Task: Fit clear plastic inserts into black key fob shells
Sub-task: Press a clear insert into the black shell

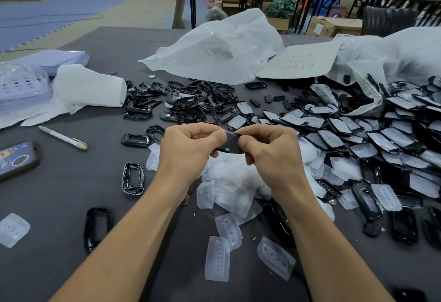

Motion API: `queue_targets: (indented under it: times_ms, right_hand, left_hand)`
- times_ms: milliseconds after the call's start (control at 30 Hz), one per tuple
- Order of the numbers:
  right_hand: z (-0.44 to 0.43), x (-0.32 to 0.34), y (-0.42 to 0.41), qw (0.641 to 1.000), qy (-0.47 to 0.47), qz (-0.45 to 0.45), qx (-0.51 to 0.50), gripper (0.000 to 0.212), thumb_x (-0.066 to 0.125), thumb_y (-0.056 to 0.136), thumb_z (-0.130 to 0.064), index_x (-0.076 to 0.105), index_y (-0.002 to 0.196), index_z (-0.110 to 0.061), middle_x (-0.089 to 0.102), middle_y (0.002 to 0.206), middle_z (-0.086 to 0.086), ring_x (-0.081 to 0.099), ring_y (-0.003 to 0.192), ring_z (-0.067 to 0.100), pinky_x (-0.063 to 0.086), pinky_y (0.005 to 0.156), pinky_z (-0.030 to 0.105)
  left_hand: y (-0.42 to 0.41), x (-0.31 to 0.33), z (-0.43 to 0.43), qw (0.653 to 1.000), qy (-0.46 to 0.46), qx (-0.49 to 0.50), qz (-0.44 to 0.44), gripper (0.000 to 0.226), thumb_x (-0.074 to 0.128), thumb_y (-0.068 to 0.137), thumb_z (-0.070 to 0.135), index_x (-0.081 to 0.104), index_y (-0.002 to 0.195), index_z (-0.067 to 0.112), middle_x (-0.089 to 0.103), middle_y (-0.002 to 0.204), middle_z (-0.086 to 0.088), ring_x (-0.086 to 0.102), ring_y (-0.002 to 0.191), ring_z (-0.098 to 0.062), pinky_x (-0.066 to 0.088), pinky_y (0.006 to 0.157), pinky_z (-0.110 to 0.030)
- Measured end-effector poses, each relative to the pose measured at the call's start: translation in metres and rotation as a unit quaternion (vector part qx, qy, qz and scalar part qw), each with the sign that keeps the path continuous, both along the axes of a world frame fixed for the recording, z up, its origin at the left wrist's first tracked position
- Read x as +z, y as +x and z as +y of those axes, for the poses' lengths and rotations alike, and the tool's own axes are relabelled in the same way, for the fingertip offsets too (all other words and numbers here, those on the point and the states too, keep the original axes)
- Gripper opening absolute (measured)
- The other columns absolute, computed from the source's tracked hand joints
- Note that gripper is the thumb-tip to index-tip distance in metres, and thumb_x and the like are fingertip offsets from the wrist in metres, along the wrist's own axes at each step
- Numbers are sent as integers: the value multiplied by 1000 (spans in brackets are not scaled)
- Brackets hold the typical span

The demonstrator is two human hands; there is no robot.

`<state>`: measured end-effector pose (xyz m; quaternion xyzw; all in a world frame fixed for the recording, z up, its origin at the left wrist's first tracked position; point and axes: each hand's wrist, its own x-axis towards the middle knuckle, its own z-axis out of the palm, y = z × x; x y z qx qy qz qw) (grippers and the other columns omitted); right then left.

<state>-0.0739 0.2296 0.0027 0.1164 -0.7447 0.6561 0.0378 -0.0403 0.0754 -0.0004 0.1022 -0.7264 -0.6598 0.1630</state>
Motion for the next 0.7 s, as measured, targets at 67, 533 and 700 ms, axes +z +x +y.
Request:
queue_targets:
  times_ms: [67,533,700]
  right_hand:
    - [-2,-1,0,1000,-9,2,-5,28,68,84,1,80,73,-21,65,55,4,49,46,15,42,48,27]
    - [-1,-1,1,996,-83,-41,-13,17,68,96,-13,76,81,-15,64,58,7,56,48,17,43,49,23]
    - [-2,-1,0,995,-83,-50,4,23,63,88,4,77,92,-14,67,59,6,59,49,16,45,48,23]
  left_hand:
    - [-1,0,-1,1000,20,2,-14,15,83,83,15,84,76,28,78,72,-2,63,54,-10,48,53,-16]
    - [1,2,5,995,100,8,-19,17,80,86,1,80,78,16,75,66,-3,69,54,-13,54,55,-18]
    - [1,1,8,994,111,0,-17,11,76,89,-1,80,86,9,78,73,-8,71,57,-15,55,55,-19]
